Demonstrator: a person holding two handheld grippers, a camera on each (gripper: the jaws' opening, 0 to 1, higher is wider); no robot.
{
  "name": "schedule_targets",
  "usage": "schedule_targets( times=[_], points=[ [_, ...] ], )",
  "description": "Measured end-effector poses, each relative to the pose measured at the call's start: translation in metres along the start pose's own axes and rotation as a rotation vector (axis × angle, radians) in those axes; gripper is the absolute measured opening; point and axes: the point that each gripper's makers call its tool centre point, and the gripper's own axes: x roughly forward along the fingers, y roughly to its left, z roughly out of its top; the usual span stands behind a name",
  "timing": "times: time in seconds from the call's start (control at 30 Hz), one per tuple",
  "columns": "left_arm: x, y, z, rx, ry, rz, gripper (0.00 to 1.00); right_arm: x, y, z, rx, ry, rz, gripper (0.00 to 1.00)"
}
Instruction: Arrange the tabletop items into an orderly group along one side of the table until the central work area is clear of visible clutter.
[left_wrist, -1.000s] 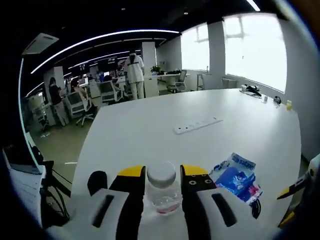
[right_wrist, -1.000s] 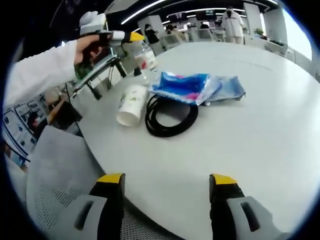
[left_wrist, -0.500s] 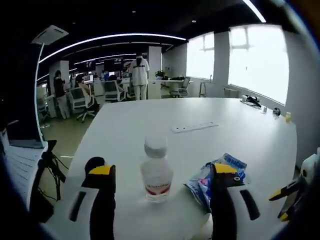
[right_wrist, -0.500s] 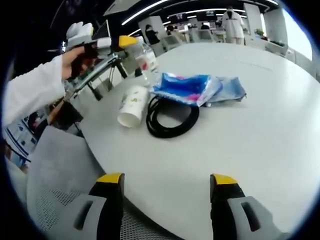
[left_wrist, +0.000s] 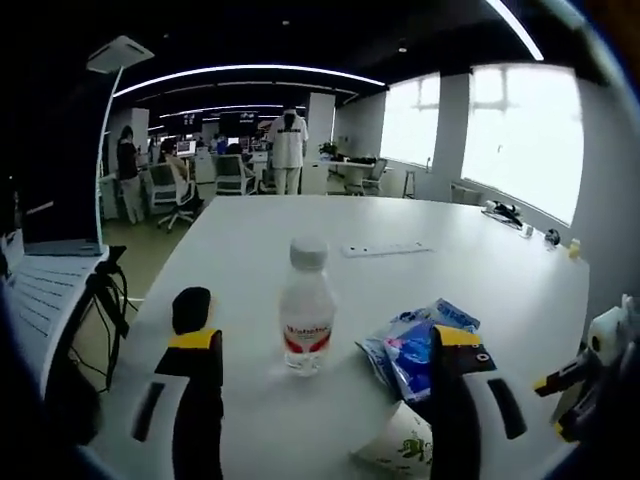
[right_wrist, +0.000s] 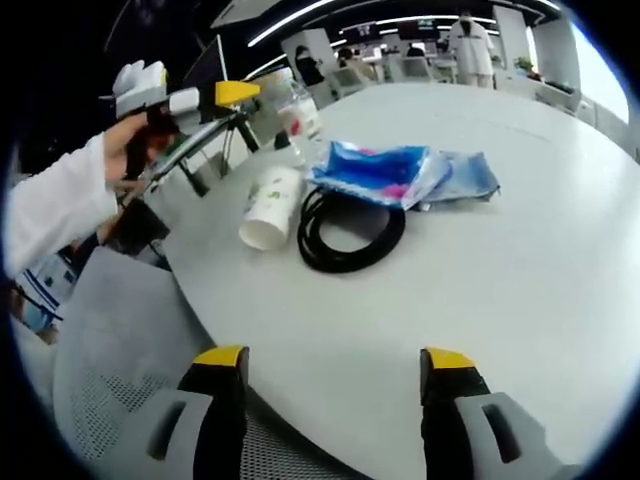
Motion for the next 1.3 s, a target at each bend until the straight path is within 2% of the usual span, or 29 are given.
schedule_targets(
  times=[0.53,0.63,0.73,0.8,0.83,0.9,1.0,1.13,1.3],
  points=[
    [-0.012,-0.012,-0.012,-0.002,0.026,-0.002,0.84,0.0,0.005,0.0,-0.004,0.0,0.021,0.71],
    [-0.014,-0.016,-0.012,-0.037,0.019,-0.003,0.82,-0.002,0.007,0.004,-0.009,-0.013,0.029,0.71],
    [-0.016,-0.025,-0.01,-0.11,0.007,-0.022,0.77,-0.008,0.009,0.027,-0.104,-0.098,0.033,0.71],
    [-0.015,-0.032,-0.013,-0.114,0.016,-0.044,0.71,-0.013,0.004,0.037,-0.16,-0.128,0.013,0.7],
    [-0.015,-0.033,-0.013,-0.111,0.019,-0.045,0.69,-0.016,0.003,0.038,-0.147,-0.133,0.013,0.69],
    [-0.012,-0.04,-0.02,-0.088,0.047,-0.056,0.67,-0.022,0.0,0.05,-0.087,-0.188,0.031,0.67],
    [-0.005,-0.05,-0.03,-0.091,0.087,-0.076,0.63,-0.031,-0.015,0.066,-0.013,-0.244,0.019,0.66],
    [0.007,-0.061,-0.041,-0.103,0.141,-0.095,0.55,-0.033,-0.033,0.08,0.05,-0.266,0.027,0.64],
    [0.023,-0.07,-0.052,-0.126,0.189,-0.107,0.52,-0.037,-0.077,0.113,0.077,-0.304,-0.027,0.62]
  ],
)
